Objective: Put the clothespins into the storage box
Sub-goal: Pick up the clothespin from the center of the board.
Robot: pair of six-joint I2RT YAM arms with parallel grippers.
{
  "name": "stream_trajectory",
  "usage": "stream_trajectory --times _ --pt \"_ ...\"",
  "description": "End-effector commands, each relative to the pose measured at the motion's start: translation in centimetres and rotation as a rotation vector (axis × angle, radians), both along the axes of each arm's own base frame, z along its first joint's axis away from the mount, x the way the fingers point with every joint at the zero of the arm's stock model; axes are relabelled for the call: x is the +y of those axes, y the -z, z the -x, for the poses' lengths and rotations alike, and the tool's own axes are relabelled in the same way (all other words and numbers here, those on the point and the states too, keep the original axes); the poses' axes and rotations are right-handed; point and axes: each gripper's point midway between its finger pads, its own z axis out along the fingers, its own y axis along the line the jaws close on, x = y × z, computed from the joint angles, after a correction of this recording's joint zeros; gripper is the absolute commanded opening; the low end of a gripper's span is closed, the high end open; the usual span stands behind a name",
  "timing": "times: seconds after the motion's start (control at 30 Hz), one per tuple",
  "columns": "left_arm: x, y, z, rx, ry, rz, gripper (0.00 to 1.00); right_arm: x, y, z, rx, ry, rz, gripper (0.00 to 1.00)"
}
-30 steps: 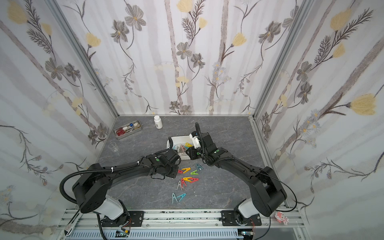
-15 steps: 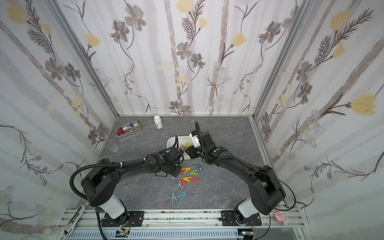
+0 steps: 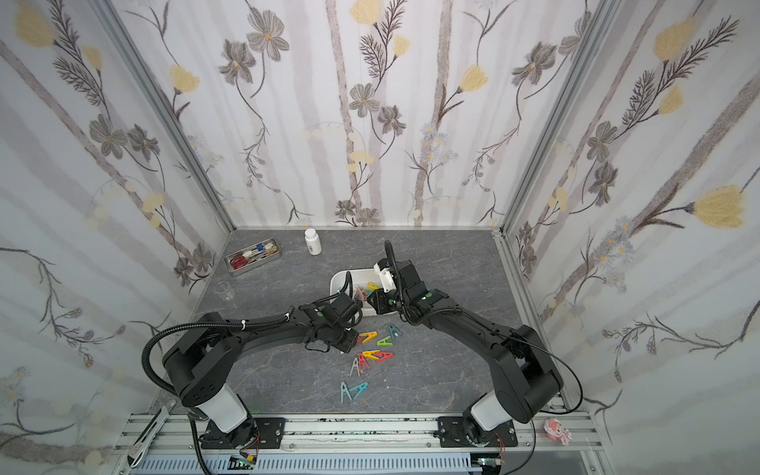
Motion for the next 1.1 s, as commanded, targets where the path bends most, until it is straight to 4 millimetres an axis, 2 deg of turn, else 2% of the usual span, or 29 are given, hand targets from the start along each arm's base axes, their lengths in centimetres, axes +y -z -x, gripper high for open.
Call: stream_trajectory --times 0.0,0.27,0.37,0.63,0.73,0.87,1.07 --pt "-0.2 0.2 0.3 0.019 -0.014 0.027 0.38 0.3 -0.4 0.0 -0.010 -0.019 -0.010 0.24" --pt "-0.1 0.7 0.6 0.033 -0.029 0.030 0.30 0.4 -0.4 0.1 -0.007 -0.024 -0.015 0.24" --pt "0.0 0.7 0.4 0.025 -0.039 0.027 0.21 0.3 -0.3 0.1 -0.008 -0.021 -0.013 0.24" --pt "0.6 1.0 0.7 0.029 -0.057 0.014 0.14 0.3 -0.3 0.2 -0.005 -0.024 -0.015 0.24" --pt "0.8 0.4 0.5 0.005 -0.071 0.026 0.07 0.3 -0.2 0.2 -0.001 -0.023 -0.016 0.23" --pt "0.9 -0.4 0.5 -0.009 -0.088 0.055 0.05 0.3 0.0 0.4 0.005 -0.021 -0.017 0.23" --pt "0.7 -3.2 0.9 -0.025 -0.114 0.135 0.04 0.1 -0.1 0.6 0.006 -0.015 -0.016 0.23"
